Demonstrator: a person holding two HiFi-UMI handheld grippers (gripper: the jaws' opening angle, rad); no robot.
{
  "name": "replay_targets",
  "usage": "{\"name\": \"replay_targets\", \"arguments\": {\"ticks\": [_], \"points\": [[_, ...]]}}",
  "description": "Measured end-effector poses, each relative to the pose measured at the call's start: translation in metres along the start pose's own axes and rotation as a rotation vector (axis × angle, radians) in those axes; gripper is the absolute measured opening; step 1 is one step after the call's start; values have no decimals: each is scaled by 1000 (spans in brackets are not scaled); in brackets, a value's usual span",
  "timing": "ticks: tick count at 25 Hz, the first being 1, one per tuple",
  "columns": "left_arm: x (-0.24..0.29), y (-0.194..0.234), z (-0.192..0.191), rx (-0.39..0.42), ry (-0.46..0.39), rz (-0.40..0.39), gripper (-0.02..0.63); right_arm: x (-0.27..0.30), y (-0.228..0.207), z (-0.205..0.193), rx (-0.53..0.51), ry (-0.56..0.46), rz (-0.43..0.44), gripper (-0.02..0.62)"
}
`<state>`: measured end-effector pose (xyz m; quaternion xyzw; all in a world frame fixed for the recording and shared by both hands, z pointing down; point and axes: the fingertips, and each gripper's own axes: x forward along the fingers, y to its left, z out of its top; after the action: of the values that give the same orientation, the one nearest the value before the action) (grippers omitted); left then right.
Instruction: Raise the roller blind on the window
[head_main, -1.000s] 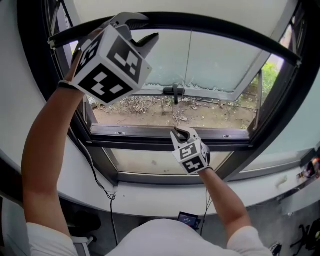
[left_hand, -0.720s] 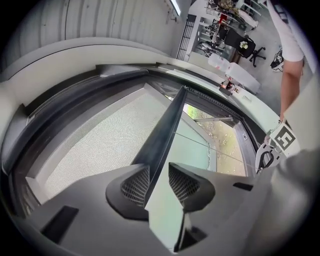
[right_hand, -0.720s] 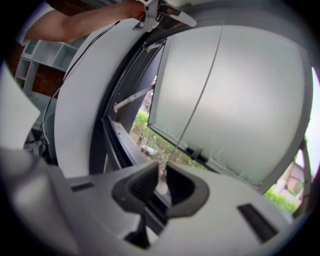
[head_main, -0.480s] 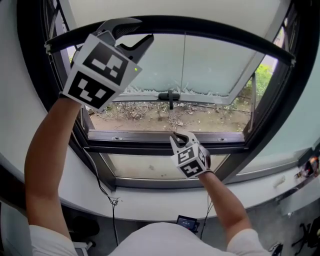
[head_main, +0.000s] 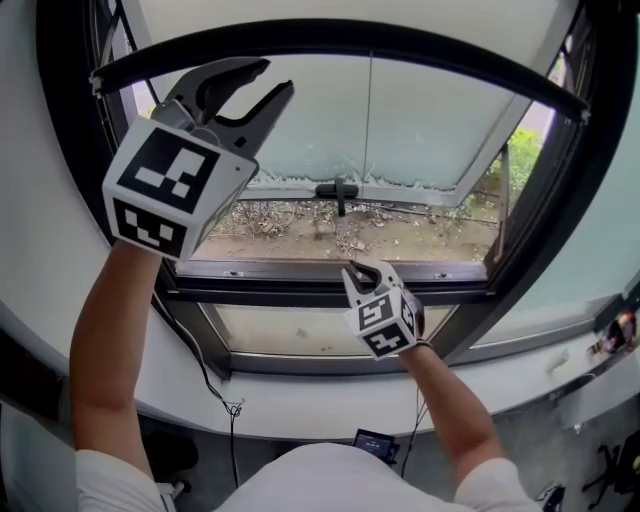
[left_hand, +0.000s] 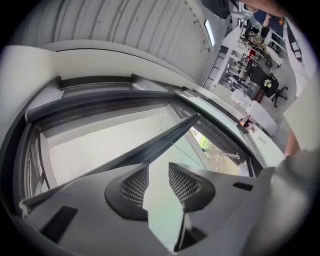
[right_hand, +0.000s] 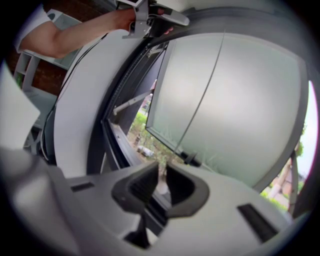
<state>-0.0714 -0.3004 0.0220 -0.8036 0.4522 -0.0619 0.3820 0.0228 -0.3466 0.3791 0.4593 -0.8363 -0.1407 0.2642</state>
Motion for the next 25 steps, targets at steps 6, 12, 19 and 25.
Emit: {"name": "replay_targets", "arguments": {"ticks": [6,12,19,25], "points": [[-23,-12,-36,-164,-1,15,129,-6,-4,3,24,-23,-17,59],[-45,-36,-63,-236,8,20,130,-14,-9,14,22,-39,-34,60],[-65,-73,-103,-362,38,17,130,-24,-16,23,26,-70,-61,60],[-83,-109,-141,-492,83,8,129,-33,-15,33,20,-97,-67,60]]}}
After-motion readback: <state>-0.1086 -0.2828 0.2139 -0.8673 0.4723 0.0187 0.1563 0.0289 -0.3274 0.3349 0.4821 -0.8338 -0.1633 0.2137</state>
